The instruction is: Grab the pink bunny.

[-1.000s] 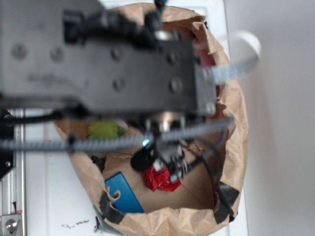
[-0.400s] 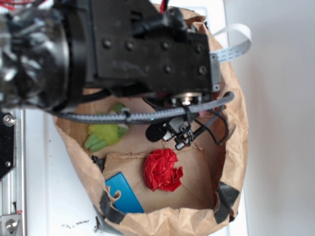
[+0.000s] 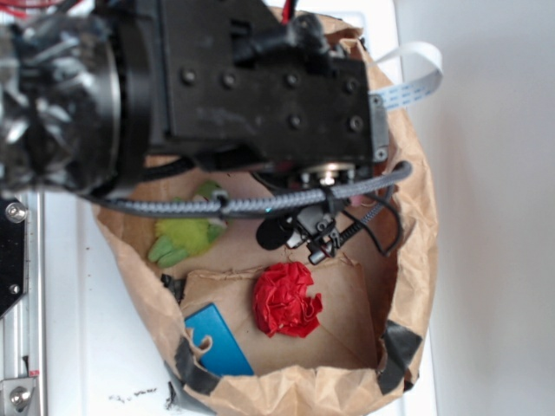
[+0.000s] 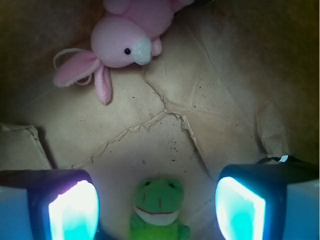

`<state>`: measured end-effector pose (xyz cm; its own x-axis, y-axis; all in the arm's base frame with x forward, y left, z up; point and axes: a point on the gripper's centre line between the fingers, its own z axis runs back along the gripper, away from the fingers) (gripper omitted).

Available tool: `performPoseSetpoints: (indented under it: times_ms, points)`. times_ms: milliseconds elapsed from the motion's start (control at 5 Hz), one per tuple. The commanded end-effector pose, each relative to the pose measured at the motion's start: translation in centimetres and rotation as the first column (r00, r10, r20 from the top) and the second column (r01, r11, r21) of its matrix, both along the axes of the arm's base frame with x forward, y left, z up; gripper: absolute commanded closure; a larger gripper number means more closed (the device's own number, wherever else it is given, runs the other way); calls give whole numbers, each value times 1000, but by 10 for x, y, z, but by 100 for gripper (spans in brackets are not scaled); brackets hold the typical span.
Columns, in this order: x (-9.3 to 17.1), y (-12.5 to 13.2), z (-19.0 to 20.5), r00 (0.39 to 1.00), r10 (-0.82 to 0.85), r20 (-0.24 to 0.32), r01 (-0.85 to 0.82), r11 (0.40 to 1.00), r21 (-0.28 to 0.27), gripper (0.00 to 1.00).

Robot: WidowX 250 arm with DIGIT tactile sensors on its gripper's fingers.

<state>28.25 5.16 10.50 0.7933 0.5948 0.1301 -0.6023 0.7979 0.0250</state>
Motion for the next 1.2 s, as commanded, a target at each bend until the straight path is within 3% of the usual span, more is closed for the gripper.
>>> performPoseSetpoints:
  times_ms: [0, 200, 600, 800, 1000]
  points:
    - [39, 21, -11, 986, 37, 165, -26, 998, -64, 0]
    - [53, 28, -24, 974, 20, 228, -7, 998, -62, 0]
    - [89, 17, -31, 953, 57, 298, -40, 997, -61, 0]
    - [106, 14, -29, 949, 74, 308, -58, 996, -61, 0]
    - [116, 15, -40, 948, 73, 311, -75, 997, -6, 0]
